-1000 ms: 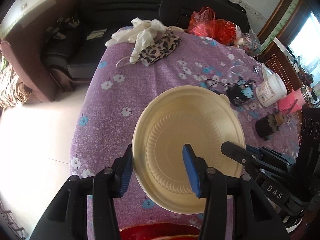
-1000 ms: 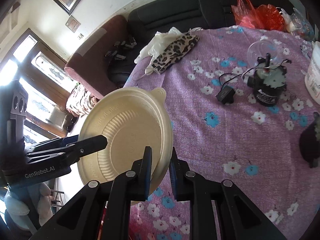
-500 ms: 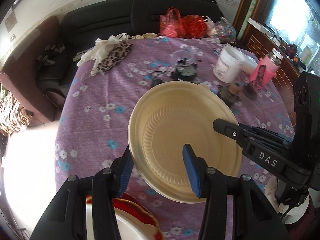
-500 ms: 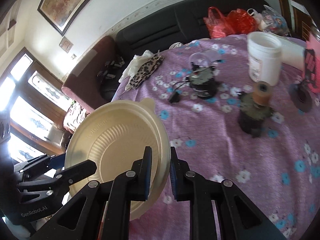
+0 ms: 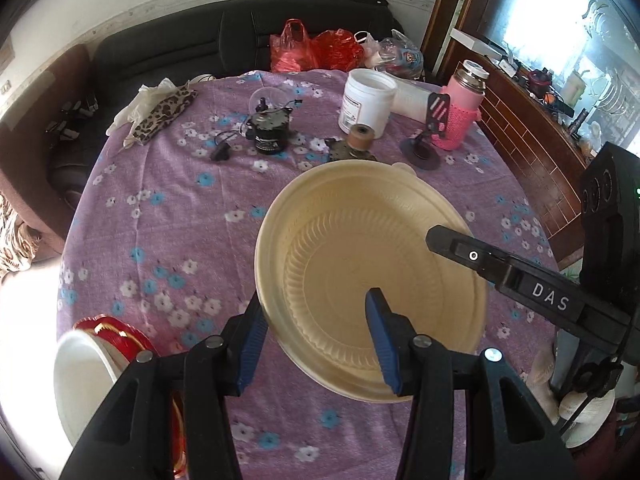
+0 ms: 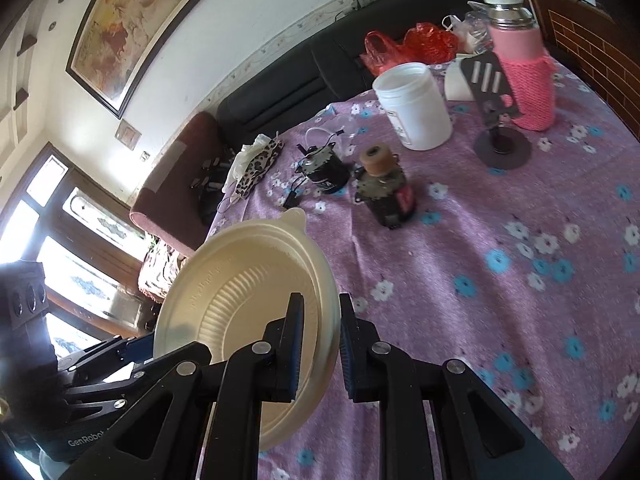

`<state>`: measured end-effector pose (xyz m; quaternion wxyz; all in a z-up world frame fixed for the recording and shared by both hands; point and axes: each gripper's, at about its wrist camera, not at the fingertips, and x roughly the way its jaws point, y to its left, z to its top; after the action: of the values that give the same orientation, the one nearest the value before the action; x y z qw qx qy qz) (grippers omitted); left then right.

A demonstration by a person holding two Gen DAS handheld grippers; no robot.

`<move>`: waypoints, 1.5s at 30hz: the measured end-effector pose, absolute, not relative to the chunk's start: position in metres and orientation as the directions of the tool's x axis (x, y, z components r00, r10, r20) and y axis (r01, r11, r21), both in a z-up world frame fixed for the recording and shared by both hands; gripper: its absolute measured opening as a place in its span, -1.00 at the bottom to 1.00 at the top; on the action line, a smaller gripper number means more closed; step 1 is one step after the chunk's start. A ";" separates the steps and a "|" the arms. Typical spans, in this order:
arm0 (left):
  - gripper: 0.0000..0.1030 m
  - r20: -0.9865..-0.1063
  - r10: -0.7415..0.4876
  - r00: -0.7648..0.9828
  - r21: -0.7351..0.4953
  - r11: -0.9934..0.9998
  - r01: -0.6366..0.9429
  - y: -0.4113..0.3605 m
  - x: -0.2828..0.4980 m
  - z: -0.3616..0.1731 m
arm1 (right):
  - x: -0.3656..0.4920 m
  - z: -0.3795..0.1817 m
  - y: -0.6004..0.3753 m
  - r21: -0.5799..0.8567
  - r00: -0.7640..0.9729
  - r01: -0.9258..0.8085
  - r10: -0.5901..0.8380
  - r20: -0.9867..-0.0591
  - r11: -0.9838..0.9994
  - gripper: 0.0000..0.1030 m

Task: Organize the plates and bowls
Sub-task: 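Lift the cream strainer bowl with both grippers and carry it toward the bowl stack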

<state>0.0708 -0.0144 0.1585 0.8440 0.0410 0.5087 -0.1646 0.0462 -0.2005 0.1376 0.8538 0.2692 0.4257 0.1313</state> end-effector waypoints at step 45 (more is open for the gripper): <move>-0.09 -0.671 -0.199 0.714 -0.170 0.979 0.114 0.100 -0.146 0.175 | -0.127 0.162 -0.083 0.515 0.580 -0.257 0.557 -0.595 0.818 -0.65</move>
<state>-0.1464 0.0998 0.1748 0.9240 -0.0581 0.3682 -0.0846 -0.1273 -0.0832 0.1622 0.8683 0.1904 0.3937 0.2342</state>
